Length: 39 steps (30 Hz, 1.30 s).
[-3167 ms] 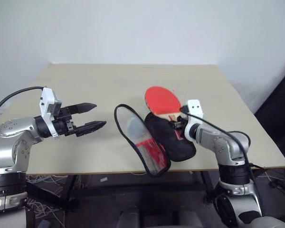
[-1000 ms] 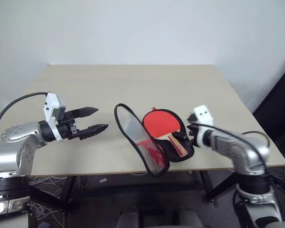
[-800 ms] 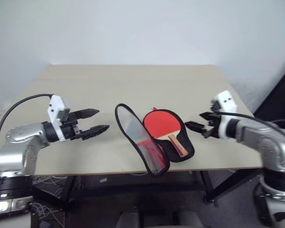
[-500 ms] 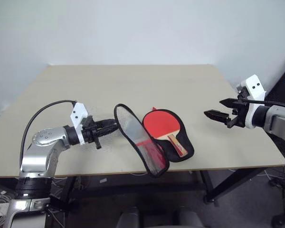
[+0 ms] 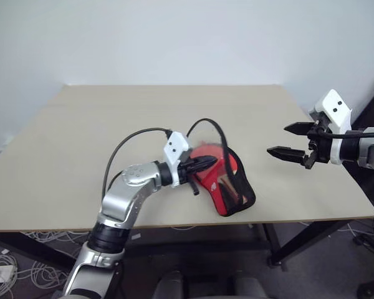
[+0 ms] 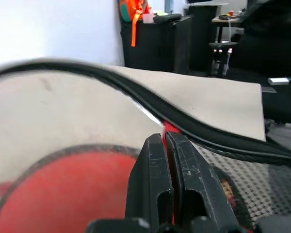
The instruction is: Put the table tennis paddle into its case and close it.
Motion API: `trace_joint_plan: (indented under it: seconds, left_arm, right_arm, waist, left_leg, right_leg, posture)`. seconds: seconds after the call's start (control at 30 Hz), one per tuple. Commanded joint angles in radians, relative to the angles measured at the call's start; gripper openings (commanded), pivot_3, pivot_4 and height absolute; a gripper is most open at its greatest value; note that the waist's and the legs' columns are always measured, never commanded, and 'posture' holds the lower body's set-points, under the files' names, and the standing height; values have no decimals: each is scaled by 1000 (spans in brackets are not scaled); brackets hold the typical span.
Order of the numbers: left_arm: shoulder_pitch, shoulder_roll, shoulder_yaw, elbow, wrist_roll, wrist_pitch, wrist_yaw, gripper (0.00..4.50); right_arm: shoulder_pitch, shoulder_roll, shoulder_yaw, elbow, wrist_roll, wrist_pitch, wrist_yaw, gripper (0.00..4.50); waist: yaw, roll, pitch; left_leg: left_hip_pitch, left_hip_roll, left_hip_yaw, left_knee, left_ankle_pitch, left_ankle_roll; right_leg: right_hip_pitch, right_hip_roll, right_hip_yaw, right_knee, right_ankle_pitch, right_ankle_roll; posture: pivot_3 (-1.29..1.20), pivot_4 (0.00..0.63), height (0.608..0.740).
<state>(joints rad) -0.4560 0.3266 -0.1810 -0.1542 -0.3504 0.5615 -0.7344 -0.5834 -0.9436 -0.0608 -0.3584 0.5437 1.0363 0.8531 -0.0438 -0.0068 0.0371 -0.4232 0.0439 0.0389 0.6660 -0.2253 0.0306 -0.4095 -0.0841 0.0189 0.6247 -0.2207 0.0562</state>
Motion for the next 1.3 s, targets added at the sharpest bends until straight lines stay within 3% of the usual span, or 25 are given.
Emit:
trace_joint_plan:
  seconds: [0.03, 0.33, 0.47, 0.57, 0.77, 0.97, 1.17, 1.3]
  left_arm:
    - [-23, -11, 2, -26, -10, 64, 33, 10]
    - [83, 78, 115, -144, -230, 380, -8, 10]
    - [151, 88, 120, -146, -289, 442, -19, 10]
    - [177, 51, 133, -121, -330, 478, 3, 621]
    - [182, -2, 126, -69, -333, 488, 40, 2629]
    - [161, -15, 135, -30, -347, 505, 55, 2629]
    - [153, -28, 159, -13, -360, 531, 89, 4456]
    - [146, -64, 171, -3, -389, 594, 128, 4456]
  right_arm:
    - [4, -29, -12, -5, 5, -68, 53, 4500]
    - [39, -45, -5, 19, -4, -133, 106, 4500]
    - [47, -29, 8, 15, -10, -138, 95, 4500]
    - [54, -21, 11, 8, -8, -133, 85, 4500]
    - [74, -8, 6, -20, 7, -116, 60, 4500]
    - [97, -3, -9, -50, 25, -92, 32, 4500]
    - [103, -2, -10, -57, 31, -83, 13, 4500]
    - [103, 6, -7, -63, 37, -75, 0, 4500]
  waist:
    - [1, 0, 0]
    - [0, 0, 0]
    - [1, 0, 0]
    - [2, 0, 0]
    - [1, 0, 0]
    - [1, 0, 0]
    - [1, 0, 0]
    - [1, 0, 0]
  left_leg:
    - [0, 0, 0, 0, 0, 0]
    - [0, 0, 0, 0, 0, 0]
    - [0, 0, 0, 0, 0, 0]
    - [0, 0, 0, 0, 0, 0]
    - [0, 0, -1, 0, 0, 0]
    - [0, 0, -1, 0, 0, 0]
    - [0, -1, -1, 0, 0, 0]
    - [0, -1, -1, 0, 0, 0]
  right_leg:
    - [0, 0, 0, 0, 0, 0]
    - [-1, 0, 0, 0, -1, 0]
    - [0, 0, 0, 0, -2, -2]
    - [0, 0, 0, 0, -2, -2]
    - [0, 0, 0, 0, -2, -2]
    - [0, 0, 0, 0, -2, -2]
    - [0, 0, 0, 0, -2, -2]
    - [0, 0, 0, 0, -1, -2]
  posture:
    - [0, 0, 740]
    - [0, 0, 740]
    - [0, 0, 740]
    - [0, 0, 740]
    - [0, 0, 740]
    - [0, 0, 740]
    - [0, 0, 740]
    - [0, 0, 740]
